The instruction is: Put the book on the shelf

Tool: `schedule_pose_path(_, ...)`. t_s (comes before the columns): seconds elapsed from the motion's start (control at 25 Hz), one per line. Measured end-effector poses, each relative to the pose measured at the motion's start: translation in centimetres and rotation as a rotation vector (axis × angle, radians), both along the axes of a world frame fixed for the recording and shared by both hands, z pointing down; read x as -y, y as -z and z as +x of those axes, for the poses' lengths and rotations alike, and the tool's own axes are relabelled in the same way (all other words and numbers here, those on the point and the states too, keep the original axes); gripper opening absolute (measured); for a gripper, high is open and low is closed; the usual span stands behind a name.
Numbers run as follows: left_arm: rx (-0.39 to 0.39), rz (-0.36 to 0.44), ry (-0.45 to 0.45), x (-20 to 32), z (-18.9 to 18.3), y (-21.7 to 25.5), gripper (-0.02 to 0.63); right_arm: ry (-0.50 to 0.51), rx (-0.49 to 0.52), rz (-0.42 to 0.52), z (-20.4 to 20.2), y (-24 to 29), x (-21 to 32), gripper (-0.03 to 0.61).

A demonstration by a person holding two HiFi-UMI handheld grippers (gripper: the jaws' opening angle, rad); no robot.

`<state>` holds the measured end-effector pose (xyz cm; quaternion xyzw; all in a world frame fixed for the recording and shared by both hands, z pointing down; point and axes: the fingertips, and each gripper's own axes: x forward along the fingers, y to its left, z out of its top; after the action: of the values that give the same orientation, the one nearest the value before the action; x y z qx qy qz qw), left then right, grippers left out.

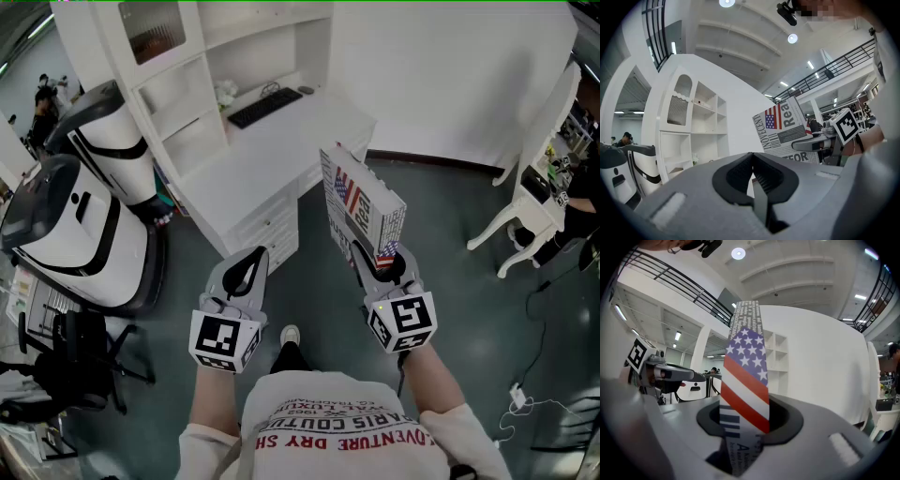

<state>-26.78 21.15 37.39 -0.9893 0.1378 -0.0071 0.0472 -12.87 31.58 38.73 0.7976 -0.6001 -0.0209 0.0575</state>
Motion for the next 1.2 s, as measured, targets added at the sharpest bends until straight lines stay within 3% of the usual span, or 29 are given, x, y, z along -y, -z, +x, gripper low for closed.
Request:
schedule_pose_path(0.68,-0.016,-0.015,0.002,1.0,1.8,-0.9,0.005,-0.002,0.008,0.027,1.0,-0.8,0.1,0.153)
schedule_pose_path(0.96,0.005,-0.013,0.008,4.7,7.2,-2.5,0.005,-0.008,0.018,0.023,6.6,-2.4,3.3,0.153)
schedule_pose_path(1.2,-0.015,-0.004,-0.028,11.3,16.5,-1.1,0.005,-0.026,0.018,0.007,15.7,-1.1,9.5,0.153)
